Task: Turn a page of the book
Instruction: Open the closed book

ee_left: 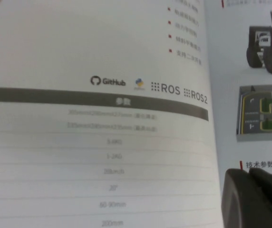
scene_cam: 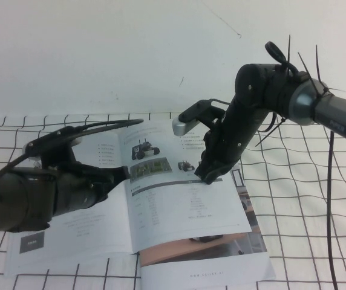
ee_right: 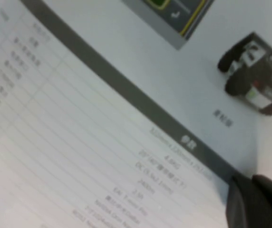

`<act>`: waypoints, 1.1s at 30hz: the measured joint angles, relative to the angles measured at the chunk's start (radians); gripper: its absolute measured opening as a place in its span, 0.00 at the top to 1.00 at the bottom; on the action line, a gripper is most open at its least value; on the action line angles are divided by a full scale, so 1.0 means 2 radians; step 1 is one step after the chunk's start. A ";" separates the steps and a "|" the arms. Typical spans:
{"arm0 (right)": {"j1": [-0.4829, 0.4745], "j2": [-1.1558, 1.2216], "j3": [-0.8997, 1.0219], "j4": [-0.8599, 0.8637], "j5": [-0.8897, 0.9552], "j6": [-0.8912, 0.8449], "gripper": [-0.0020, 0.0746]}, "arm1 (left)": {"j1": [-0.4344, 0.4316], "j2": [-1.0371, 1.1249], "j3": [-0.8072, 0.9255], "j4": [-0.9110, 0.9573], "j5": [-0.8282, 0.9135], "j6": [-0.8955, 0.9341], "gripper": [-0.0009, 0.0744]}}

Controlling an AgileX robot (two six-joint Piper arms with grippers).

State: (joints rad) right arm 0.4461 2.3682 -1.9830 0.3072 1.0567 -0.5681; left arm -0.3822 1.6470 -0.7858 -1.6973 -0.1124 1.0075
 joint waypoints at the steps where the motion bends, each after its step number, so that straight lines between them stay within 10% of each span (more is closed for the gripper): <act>1: 0.000 0.001 0.000 -0.003 0.005 0.000 0.98 | 0.000 0.010 -0.005 0.000 0.007 0.004 0.99; 22: 0.001 -0.001 0.001 -0.012 0.076 0.071 0.98 | 0.000 0.090 -0.027 0.012 -0.014 0.052 0.99; 33: -0.004 -0.234 0.001 -0.126 0.061 0.073 0.98 | 0.001 -0.094 -0.026 0.031 -0.043 0.109 0.99</act>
State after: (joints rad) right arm 0.4391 1.8997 -1.9818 0.0561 1.1783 -0.4224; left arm -0.3803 1.4593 -0.8380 -1.6348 -0.1990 1.2259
